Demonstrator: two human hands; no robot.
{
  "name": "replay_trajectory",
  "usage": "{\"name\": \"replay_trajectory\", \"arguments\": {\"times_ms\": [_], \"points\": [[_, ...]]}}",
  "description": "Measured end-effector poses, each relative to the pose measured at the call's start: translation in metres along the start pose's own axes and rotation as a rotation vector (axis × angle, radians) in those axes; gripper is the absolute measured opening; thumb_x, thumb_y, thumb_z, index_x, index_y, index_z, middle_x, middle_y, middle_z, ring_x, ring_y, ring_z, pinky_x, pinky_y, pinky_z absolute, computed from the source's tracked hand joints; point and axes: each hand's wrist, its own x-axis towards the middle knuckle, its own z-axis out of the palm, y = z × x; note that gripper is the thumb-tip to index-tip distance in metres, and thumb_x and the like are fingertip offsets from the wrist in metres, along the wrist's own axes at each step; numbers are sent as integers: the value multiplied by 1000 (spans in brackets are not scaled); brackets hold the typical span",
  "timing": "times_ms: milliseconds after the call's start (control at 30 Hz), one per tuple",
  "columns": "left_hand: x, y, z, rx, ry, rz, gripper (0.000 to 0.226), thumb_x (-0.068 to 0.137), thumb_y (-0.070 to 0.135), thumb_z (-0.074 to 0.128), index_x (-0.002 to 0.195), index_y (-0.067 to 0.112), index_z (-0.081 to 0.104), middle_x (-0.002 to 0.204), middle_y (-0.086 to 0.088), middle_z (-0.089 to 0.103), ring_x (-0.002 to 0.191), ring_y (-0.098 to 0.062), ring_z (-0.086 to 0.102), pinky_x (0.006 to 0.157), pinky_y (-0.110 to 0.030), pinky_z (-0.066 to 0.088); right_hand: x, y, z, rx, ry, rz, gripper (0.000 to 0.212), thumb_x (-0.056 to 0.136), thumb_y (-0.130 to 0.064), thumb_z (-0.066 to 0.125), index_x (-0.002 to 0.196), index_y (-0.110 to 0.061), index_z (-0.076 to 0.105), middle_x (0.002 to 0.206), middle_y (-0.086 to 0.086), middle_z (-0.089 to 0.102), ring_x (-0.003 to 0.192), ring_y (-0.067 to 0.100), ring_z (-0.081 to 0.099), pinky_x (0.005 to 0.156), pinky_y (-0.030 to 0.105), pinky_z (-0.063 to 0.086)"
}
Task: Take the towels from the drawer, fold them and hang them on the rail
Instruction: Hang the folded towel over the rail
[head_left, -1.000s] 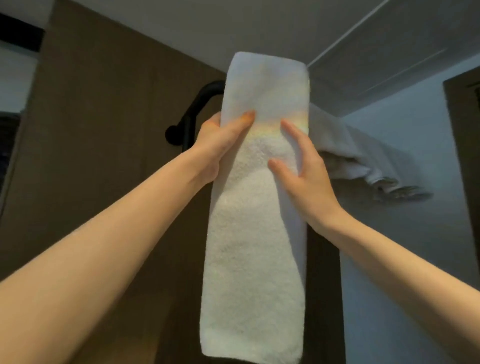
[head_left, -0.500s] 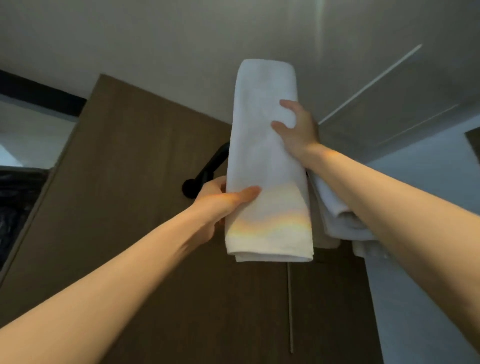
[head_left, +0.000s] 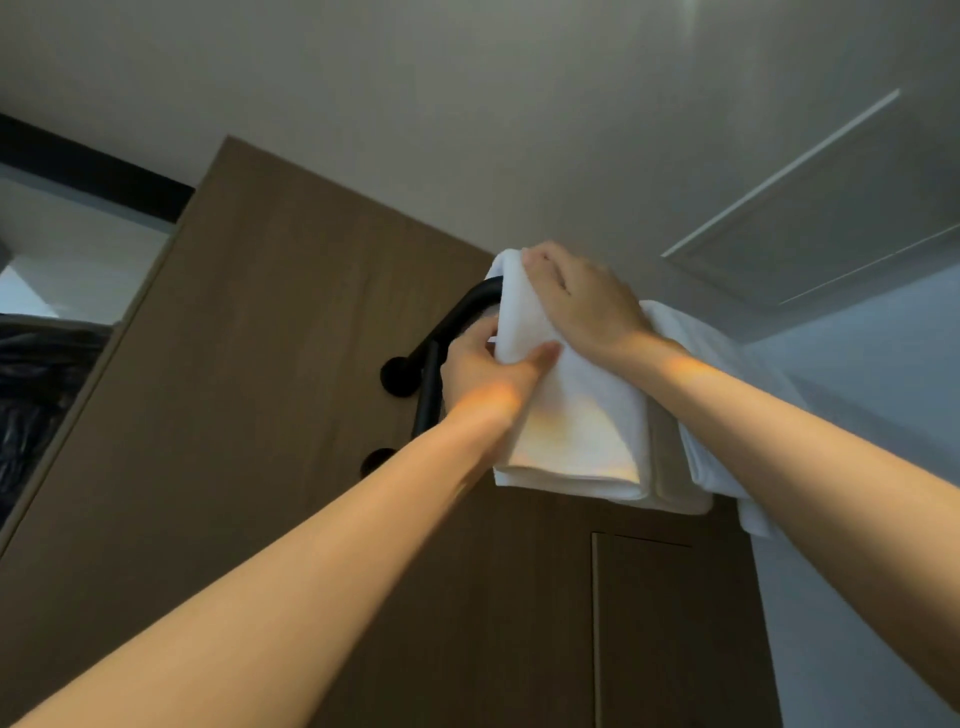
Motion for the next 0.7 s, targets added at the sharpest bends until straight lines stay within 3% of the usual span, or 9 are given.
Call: {"name": "replay_trajectory", "arguments": {"times_ms": [67,133,233,300,400,467,567,700], "points": [[-1,-6,3,1,-2,15,32,81,37,74,105,21,60,98,2,67,90,-17,64,83,-38,56,-3,-3,-1,-25,-53,7,43,95,-63,32,114,-33,56,115,-3,64,106,27,56,91,42,42],[-6,-11,6,6,-15,37,27,86,38,68,106,25,57,103,4,65,94,-17,62,83,-35,54,2,-5,-2,-27,-88,18,51,86,-75,34,111,-37,57,111,-8,65,101,22,56,84,39,42],[-15,-24,13,28,-75,16,39,96,47,48,130,29,44,126,6,46,115,-15,46,94,-32,41,9,-6,-3,-32,-81,44,54,80,-81,38,101,-37,60,100,-11,65,93,19,54,79,36,40],[-19,-30,11,-34,-11,-48,38,99,52,34,133,37,42,127,8,29,116,-11,27,92,-29,24,10,-6,-1,-40,-50,53,54,80,-80,40,95,-33,61,92,-12,63,89,19,53,76,35,38],[-10,-37,-10,-142,131,-86,38,100,48,34,136,39,41,130,5,26,121,-10,22,93,-30,20,8,-6,2,-48,-12,61,57,79,-81,42,90,-28,61,87,-11,64,87,20,55,75,35,42],[3,-43,-23,-31,84,-56,52,97,43,47,145,32,30,146,2,25,137,-17,22,104,-32,25,8,-7,3,-43,-17,60,61,75,-84,39,89,-29,61,86,-12,65,88,20,58,79,38,48],[18,-48,-31,185,-66,-62,81,86,43,66,150,23,22,156,-1,23,144,-23,18,113,-44,24,9,-6,1,-17,-55,66,59,72,-84,38,92,-34,61,90,-14,65,92,19,59,83,40,48],[23,-47,-24,583,-33,-33,74,81,49,67,144,28,34,153,1,20,140,-26,10,112,-46,14,10,-5,0,-4,-86,72,49,79,-76,43,100,-36,61,99,-13,65,98,18,58,87,40,47]]}}
